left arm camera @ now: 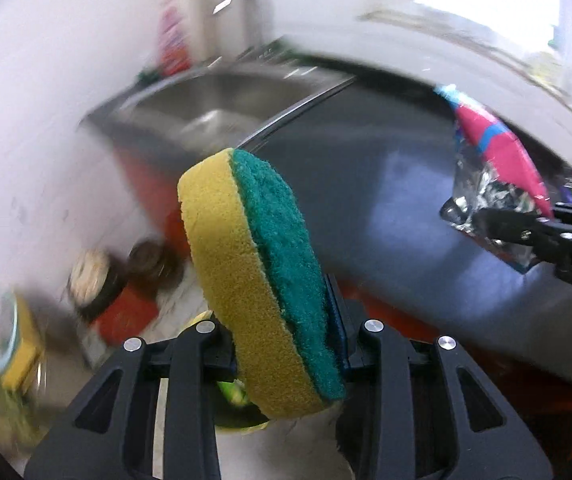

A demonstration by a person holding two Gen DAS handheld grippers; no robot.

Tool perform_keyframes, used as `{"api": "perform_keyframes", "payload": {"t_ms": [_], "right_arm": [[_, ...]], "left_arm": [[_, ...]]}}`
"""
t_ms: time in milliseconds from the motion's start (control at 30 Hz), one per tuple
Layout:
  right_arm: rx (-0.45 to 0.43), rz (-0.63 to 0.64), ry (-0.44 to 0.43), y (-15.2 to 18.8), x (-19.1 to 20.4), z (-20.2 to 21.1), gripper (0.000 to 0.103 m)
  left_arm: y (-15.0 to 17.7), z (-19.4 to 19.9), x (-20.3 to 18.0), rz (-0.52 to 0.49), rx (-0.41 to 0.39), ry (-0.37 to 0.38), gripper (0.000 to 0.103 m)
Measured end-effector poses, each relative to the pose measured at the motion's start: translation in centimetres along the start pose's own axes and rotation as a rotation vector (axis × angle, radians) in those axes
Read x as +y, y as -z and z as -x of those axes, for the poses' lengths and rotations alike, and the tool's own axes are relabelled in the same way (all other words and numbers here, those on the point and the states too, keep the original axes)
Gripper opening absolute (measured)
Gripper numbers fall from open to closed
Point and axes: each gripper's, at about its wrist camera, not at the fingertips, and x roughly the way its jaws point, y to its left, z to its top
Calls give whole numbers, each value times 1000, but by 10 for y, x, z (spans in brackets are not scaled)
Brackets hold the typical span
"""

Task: Collect trash
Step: 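Carry the sponge and wrapper to the black bin and open both tools over it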

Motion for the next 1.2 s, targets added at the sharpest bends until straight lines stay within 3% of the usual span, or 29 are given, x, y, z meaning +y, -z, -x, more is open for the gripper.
{"api": "perform_keyframes", "payload": {"t_ms": [167, 300, 533, 700, 967, 1033, 1067, 1100, 1167, 1200], "right_arm": [[91, 111, -98, 9, 70, -57, 4], [202, 141, -132, 27, 91, -107, 4], [387, 102, -117, 55, 83, -186, 4], [430, 80, -101, 58, 83, -215, 4], [464, 54, -107, 49, 79, -242, 4], [486, 34, -103, 48, 77, -251, 12], [488, 25, -108, 48, 76, -254, 30], [478, 20, -110, 47, 75, -254, 53], [460, 25, -106, 46, 74, -253, 63], [465, 25, -107, 46, 73, -255, 63]], "left_arm": [[55, -24, 61, 121, 80, -46, 33], [87, -55, 84, 179, 130, -34, 33], [119, -113, 97, 215, 194, 36, 33], [131, -150, 106, 244, 238, 72, 34], [148, -187, 116, 258, 309, 52, 38], [150, -189, 121, 260, 309, 38, 53], [151, -189, 123, 262, 306, 35, 66], [151, -188, 125, 263, 305, 28, 72], [153, -189, 128, 262, 315, 20, 73], [154, -190, 129, 263, 319, 18, 74]]}}
